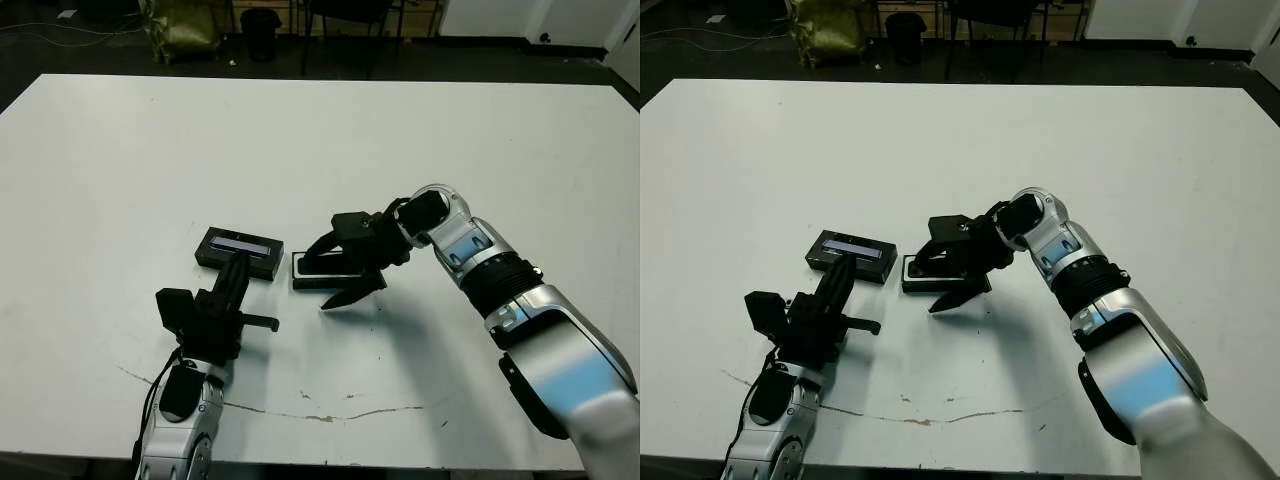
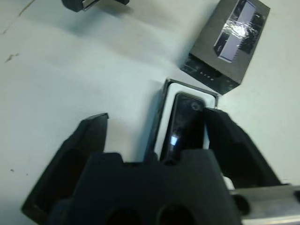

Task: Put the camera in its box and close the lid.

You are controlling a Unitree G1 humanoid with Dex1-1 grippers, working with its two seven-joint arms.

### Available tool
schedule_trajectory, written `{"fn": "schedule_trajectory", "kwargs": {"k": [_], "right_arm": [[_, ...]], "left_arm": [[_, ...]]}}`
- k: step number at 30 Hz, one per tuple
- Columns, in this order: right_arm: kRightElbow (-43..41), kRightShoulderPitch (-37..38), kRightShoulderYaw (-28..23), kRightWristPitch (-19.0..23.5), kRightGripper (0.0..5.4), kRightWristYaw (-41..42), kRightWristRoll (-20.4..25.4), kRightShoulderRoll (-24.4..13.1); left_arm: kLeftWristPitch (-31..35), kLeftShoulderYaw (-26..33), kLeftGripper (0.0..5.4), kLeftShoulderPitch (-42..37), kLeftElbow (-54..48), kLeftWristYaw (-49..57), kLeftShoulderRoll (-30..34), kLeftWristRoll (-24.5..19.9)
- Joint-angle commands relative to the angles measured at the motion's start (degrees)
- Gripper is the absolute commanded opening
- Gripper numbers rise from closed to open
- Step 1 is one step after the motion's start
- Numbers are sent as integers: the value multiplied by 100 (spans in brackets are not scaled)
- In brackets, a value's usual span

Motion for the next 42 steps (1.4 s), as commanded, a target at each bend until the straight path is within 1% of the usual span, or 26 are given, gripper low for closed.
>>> {"fn": "schedule_trajectory", "kwargs": {"k": [1, 2, 4, 7, 9, 11, 13, 15, 17, 20, 22, 25, 28, 30, 31, 32, 34, 36, 39, 41, 42], "right_arm": [[83, 12, -44, 178, 515, 64, -72, -88], [60, 18, -61, 235, 536, 61, -74, -97], [22, 30, -109, 275, 538, 61, -60, -116], [-102, 71, -272, 453, 538, 56, 67, -156], [-407, 78, -309, 752, 538, 11, 23, -291], [-702, 109, -401, 1058, 538, 35, 76, -449], [-984, 195, -568, 1287, 538, 46, 214, -635], [-1207, 309, -775, 1343, 538, 25, 371, -838], [-1294, 383, -979, 1455, 538, 83, 577, -993], [-1443, 482, -1182, 1517, 538, 129, 794, -1184], [-1606, 536, -1300, 1670, 538, 139, 941, -1291], [-1962, 634, -1553, 2073, 538, 53, 1228, -1447], [-2526, 877, -1947, 2413, 538, -400, 1497, -1535], [-3352, 1297, -2334, 3076, 538, -1297, 1626, -1425], [-3719, 1501, -2470, 3299, 538, -1702, 1657, -1361], [-4107, 1800, -2615, 3379, 538, -2205, 1658, -1215], [-4693, 2304, -2729, 3307, 518, -3003, 1561, -980], [-5221, 2776, -2706, 3195, 482, -3729, 1358, -779], [-5706, 3463, -2545, 2640, 413, -4542, 1018, -489], [-5815, 3768, -2372, 2243, 367, -4828, 830, -404], [-5831, 3893, -2249, 1972, 346, -4950, 658, -414]], "left_arm": [[120, -4, 0, 78, -19, 52, 20, 37], [124, -9, 0, 81, -28, 51, 23, 37], [91, -5, 0, 73, -1, 23, 23, 12], [58, 7, 0, 50, 34, -13, 28, -17], [6, 21, 0, 25, 61, -28, 32, -14], [-54, 35, 0, 0, 80, -45, 38, -9], [-32, 47, 0, -3, 57, 7, 30, 27], [-9, 62, 0, -3, 56, 21, 26, 24], [-56, 74, 0, -11, 86, -8, 34, 15], [-85, 77, 0, -15, 99, -19, 28, 24], [-78, 60, 0, -3, 77, -1, 31, 62], [5, 47, 0, 22, 20, 34, 29, 83], [-2, 59, 0, 21, 41, 23, 25, 53], [-17, 57, 0, 29, 39, 40, 18, 66], [-33, 59, 0, 27, 47, 35, 18, 63], [-33, 65, 0, 25, 58, 19, 15, 34], [-41, 76, 0, 17, 81, -16, 24, -4], [-36, 72, 0, 31, 66, -9, 23, -7], [-47, 77, 0, 34, 79, -15, 20, -26], [-117, 79, 0, 22, 124, -22, 27, 5], [-138, 76, 0, 23, 130, 10, 23, 47]]}}
